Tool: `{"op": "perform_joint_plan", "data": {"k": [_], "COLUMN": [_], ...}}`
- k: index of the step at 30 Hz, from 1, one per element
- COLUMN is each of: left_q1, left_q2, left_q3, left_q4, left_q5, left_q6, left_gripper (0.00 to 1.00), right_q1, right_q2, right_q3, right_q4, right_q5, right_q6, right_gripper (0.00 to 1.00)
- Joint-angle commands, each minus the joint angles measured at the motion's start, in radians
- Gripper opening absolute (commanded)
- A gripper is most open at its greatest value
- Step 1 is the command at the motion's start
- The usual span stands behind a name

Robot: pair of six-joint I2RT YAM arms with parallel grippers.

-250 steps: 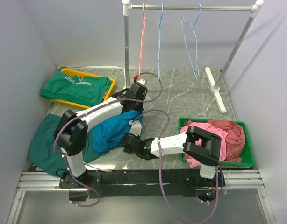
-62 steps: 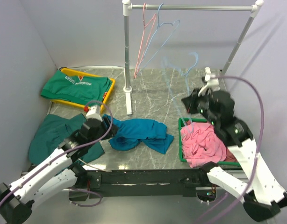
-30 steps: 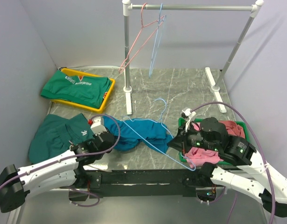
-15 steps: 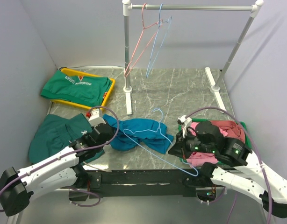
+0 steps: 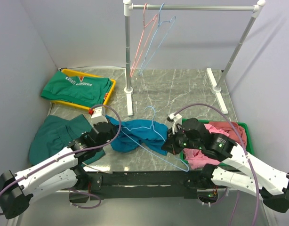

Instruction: Place the t-shirt on the hanger

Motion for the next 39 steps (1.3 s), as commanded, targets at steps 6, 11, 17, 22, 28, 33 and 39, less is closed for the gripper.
{"op": "perform_joint_plan", "data": {"k": [6, 11, 17, 22, 28, 33, 39], "left_q1": [0.003, 0.005, 0.003, 0.005, 0.003, 0.003, 0.005], "left_q2": [-0.012, -0.010, -0.027, -0.053, -0.021, -0.024, -0.075], "left_q3": [0.053, 0.059, 0.075, 0.117, 0.165, 0.187, 0.240], "left_q4": [-0.019, -0.047, -0.062, -0.090, -0.104, -0.090, -0.029], "left_q5": [-0.005, -0.025, -0.019, -0.016, 0.000, 0.052, 0.204], "left_q6": [0.059, 0.073, 0.078, 0.085, 0.102, 0.112, 0.188], "left_gripper": [0.01, 0.01, 0.01, 0.01, 0.01, 0.01, 0.01], "right_q1": [0.008, 0.008, 0.008, 0.009, 0.023, 0.052, 0.071], "right_q2": [-0.002, -0.002, 0.016, 0.036, 0.022, 0.036, 0.093], "right_q3": [0.089, 0.115, 0.106, 0.076, 0.073, 0.062, 0.073], "right_q4": [0.052, 0.020, 0.017, 0.038, 0.044, 0.069, 0.192], "right_q5": [0.030, 0.045, 0.040, 0.020, -0.007, 0.020, 0.101], "right_q6": [-0.018, -0.029, -0.052, -0.058, -0.064, -0.059, -0.096], "right_gripper": [0.00, 0.00, 0.00, 0.00, 0.00, 0.00, 0.00]}}
